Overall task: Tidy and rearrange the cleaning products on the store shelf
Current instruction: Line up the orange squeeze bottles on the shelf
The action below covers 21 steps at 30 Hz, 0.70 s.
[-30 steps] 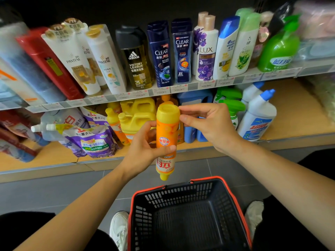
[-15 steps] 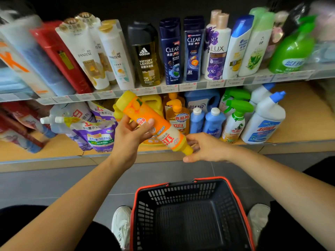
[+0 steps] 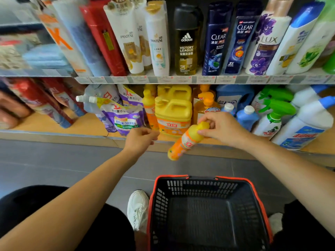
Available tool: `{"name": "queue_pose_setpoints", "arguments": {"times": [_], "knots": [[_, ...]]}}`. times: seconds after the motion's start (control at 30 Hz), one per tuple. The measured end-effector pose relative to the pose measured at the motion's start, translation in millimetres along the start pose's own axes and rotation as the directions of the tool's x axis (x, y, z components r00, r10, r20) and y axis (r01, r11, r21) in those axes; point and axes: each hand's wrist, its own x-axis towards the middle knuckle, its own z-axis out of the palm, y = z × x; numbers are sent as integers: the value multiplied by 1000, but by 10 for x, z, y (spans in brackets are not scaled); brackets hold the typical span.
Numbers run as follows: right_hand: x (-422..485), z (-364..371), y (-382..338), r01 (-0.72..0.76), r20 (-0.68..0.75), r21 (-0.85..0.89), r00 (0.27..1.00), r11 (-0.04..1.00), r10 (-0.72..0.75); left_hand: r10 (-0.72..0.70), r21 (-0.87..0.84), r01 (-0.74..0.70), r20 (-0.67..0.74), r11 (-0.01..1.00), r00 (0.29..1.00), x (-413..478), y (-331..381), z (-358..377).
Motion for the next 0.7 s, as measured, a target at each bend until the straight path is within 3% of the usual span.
{"name": "queue_pose_setpoints", "arguments": {"times": [0.1, 0.17, 0.27, 0.33, 0.4, 0.53, 0.7], "knots": [[122, 221, 49, 22, 130, -160, 992, 987, -1, 223, 183, -214, -27, 959, 974, 200, 98, -203], [185, 361, 103, -14, 183, -182, 982, 983, 48, 365, 360, -330, -33, 873, 930, 352, 195, -295], [213, 522, 287, -66, 215, -208, 970, 976, 111, 576, 719, -424, 41, 550, 816, 633, 273, -377], [178, 631, 428, -84, 231, -241, 963, 967, 141, 615, 832, -432, 145, 349, 775, 795, 296, -391], [129, 727, 545, -124, 221, -257, 958, 958, 184, 597, 875, -418, 204, 245, 776, 939, 296, -368], [137, 888, 716, -160, 205, -308, 951, 938, 230, 573, 895, -401, 227, 197, 788, 1119, 270, -342], [164, 982, 881, -233, 206, -344, 927, 910, 315, 649, 808, -464, 138, 364, 748, 1067, 271, -323]]}}
